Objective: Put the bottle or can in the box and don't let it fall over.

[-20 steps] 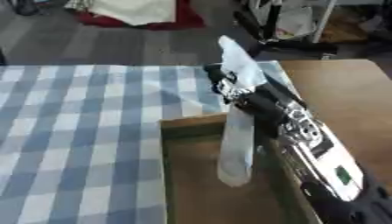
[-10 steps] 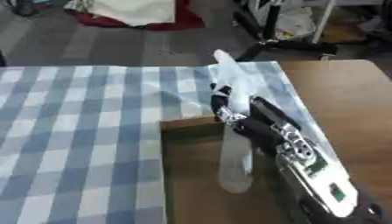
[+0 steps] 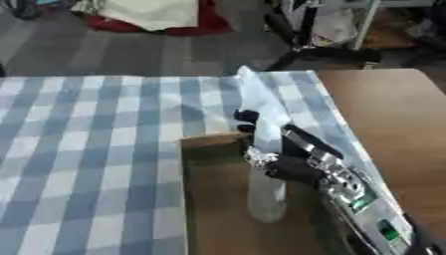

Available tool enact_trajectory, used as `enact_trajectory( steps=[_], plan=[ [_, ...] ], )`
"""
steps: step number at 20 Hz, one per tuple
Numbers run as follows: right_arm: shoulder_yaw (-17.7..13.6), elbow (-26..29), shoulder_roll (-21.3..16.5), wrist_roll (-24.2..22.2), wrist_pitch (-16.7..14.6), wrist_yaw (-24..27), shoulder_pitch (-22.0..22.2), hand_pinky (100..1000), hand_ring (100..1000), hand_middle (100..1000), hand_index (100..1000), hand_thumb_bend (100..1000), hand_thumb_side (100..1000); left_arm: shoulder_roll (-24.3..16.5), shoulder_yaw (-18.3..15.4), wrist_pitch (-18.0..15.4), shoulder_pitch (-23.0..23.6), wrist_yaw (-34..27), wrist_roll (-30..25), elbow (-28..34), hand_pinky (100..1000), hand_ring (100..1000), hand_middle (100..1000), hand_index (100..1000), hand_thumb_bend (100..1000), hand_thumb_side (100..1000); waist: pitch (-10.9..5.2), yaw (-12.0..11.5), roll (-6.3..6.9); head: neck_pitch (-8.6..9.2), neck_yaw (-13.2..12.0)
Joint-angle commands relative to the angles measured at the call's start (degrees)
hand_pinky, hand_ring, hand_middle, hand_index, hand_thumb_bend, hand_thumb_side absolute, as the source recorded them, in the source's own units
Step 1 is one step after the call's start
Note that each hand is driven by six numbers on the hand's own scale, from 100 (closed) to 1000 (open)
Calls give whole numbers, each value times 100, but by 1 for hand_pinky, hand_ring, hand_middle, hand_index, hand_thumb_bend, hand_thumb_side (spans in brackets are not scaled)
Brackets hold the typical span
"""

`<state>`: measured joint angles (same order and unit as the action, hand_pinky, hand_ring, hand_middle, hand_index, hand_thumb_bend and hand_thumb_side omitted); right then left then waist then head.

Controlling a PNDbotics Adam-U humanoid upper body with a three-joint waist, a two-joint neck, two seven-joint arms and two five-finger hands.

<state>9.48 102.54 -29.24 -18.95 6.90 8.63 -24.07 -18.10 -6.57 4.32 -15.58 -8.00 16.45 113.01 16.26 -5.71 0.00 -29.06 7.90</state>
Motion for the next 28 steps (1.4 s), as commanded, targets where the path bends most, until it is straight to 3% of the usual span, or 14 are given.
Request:
enact_trajectory(
  steps=[1,2,3,4,11,18,23,28],
  plan=[
    [-241,213,-227,-106,-31,-119,-20,1000,1000,1000,1000,100,470,-154,-57,3,-34,24,17,85,246,793,762,509,100,672,-107,12,2,44,-30],
    [-305,256,-258,-85,-40,-114,-20,1000,1000,1000,1000,100,470,-156,-56,4,-30,28,14,85,245,793,763,509,100,672,-107,16,2,44,-36],
    [-369,297,-287,-50,-45,-113,-24,1000,1000,1000,1000,100,559,-157,-56,4,-27,32,12,84,245,793,763,509,100,672,-108,20,2,40,-43],
    [-436,334,-323,-8,-45,-117,-31,1000,1000,1000,1000,100,470,-156,-58,4,-26,37,11,84,246,793,763,509,100,672,-108,22,3,39,-49],
    [-742,195,-530,80,-73,80,-63,1000,1000,1000,1000,100,470,-153,-60,10,-20,52,11,86,245,794,763,509,100,672,-112,19,-1,60,-72],
    [-740,11,-547,-499,-442,682,-64,1000,1000,1000,1000,100,449,-152,-53,25,-16,58,-9,81,243,796,764,509,100,672,-106,7,-4,59,-77],
    [-670,39,-571,-626,-502,1165,-98,1000,1000,1000,1000,100,470,-151,-50,35,-21,60,-24,81,242,796,764,508,100,672,-107,-4,-7,71,-67],
    [-536,62,-606,-959,-517,1127,-93,1000,1000,1000,1000,100,470,-153,-49,44,-33,63,-34,84,241,797,765,508,100,672,-110,-17,-19,88,-57]
  ],
)
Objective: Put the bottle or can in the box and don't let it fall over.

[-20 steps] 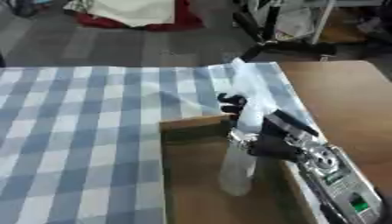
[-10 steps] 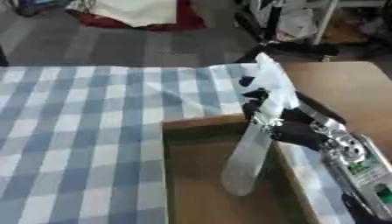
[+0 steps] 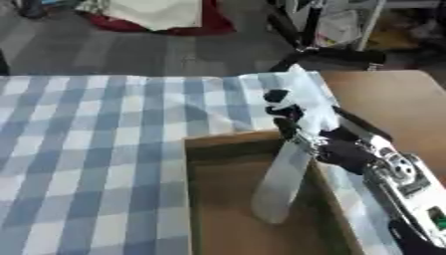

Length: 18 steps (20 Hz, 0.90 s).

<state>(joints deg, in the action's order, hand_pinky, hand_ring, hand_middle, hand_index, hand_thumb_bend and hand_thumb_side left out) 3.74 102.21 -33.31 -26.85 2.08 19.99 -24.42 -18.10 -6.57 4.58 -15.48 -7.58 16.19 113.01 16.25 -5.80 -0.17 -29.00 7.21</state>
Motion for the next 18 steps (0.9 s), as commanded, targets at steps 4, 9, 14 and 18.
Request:
enact_trajectory(
  steps=[4,9,14,18],
  plan=[
    [146,114,-209,-538,-271,-280,-1,1000,1000,1000,1000,100,470,-152,-49,30,-47,28,-22,82,240,797,765,507,100,672,-106,-11,-1,74,15],
    [21,-8,-190,-1353,-680,-406,-22,1000,1000,1000,1000,100,470,-155,-45,55,-37,44,-57,76,238,798,766,507,100,672,-105,4,7,77,8],
    [-170,24,-164,-1481,-835,-348,-95,1000,1000,1000,1000,100,470,-158,-46,71,-28,60,-69,74,236,798,766,506,100,672,-106,22,10,43,-3],
    [-90,143,-170,-1395,-702,-477,19,1000,1000,1000,1000,100,436,-160,-55,74,-35,68,-62,78,237,799,766,506,100,672,-109,25,0,-8,-14]
  ],
)
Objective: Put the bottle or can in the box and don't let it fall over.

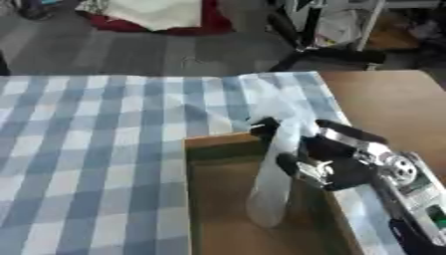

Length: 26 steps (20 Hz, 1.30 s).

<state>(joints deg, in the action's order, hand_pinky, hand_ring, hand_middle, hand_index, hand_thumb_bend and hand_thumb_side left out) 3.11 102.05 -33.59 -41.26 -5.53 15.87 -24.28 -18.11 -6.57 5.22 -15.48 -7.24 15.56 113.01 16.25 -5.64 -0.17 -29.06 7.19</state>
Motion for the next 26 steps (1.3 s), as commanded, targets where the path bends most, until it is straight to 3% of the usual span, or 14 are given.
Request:
enact_trajectory(
  steps=[1,13,26],
  plan=[
    [-22,150,-142,127,120,-97,51,1000,1000,1000,1000,100,426,-163,-55,12,-36,34,3,79,237,799,766,506,100,672,-112,12,-5,-9,-19],
    [-185,549,-179,1325,572,-525,531,1000,1000,1000,1000,100,374,-198,-57,29,-15,57,-18,73,234,801,768,506,100,672,-115,81,-16,-34,-95],
    [-590,672,-282,1652,492,-425,848,1000,1000,1000,1000,100,415,-202,-79,31,1,72,-6,74,234,802,769,505,100,672,-105,133,2,13,-91]
  ],
)
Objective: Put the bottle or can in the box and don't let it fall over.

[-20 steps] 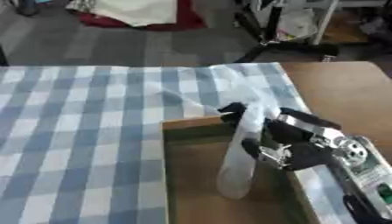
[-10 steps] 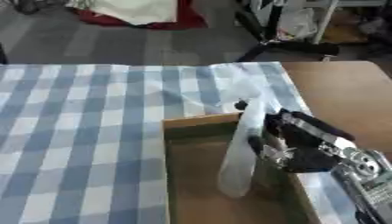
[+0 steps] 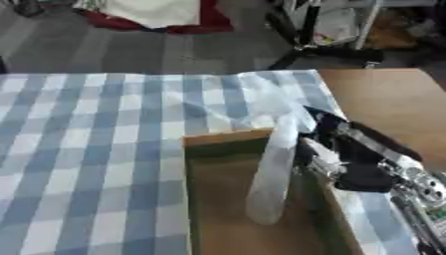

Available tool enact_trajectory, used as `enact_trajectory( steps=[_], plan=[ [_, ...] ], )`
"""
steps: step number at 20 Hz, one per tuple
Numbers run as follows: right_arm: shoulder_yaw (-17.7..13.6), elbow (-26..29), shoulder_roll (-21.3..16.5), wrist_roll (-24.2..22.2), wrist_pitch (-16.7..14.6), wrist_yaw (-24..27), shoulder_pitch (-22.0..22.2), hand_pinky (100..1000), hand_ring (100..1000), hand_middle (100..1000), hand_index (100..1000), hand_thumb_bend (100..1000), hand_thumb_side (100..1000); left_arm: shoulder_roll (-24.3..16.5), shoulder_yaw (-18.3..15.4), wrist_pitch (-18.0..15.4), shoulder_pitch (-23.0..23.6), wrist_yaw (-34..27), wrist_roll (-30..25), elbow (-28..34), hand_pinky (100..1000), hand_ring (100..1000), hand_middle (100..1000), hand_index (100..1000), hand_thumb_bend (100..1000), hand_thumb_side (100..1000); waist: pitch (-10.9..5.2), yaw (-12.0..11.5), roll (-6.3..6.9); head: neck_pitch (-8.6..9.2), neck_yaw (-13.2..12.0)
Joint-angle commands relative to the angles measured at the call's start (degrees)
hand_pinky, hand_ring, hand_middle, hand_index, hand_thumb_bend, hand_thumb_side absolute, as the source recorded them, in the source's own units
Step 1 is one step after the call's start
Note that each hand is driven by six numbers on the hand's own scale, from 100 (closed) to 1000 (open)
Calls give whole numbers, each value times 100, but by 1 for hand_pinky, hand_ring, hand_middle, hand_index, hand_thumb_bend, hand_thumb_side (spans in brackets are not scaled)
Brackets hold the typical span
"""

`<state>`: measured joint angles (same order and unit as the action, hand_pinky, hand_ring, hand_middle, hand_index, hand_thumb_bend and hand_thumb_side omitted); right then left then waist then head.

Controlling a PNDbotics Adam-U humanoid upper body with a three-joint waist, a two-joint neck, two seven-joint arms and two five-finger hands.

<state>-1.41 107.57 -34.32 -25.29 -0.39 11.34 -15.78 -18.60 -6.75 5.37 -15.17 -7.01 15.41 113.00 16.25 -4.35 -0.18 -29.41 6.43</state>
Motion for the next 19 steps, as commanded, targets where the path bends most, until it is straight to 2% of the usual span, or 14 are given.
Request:
enact_trajectory(
  steps=[1,6,10,15,19],
  plan=[
    [-174,104,-223,82,-21,18,37,1000,1000,1000,1000,100,415,-153,-64,15,-29,50,11,75,234,802,769,505,100,672,-104,6,3,52,-22],
    [-274,21,-291,231,12,-2,136,1000,1000,1000,1000,100,401,-154,-65,15,-26,53,12,75,234,803,770,505,100,672,-107,7,3,56,-32],
    [-538,-258,-314,573,113,-52,93,1000,1000,1000,1000,100,415,-147,-77,15,-28,53,29,78,235,803,770,505,100,672,-114,3,0,75,-39],
    [-970,-861,-575,1420,374,-297,-364,1000,1000,1000,1000,100,437,-144,-78,17,-14,55,32,75,235,804,770,505,100,672,-139,-15,-6,61,-48],
    [-1062,-1170,-830,2202,452,-387,-937,1000,1000,1000,1000,100,470,-135,-72,20,-7,58,32,70,235,804,770,505,100,672,-158,-46,-15,67,-16]
  ],
)
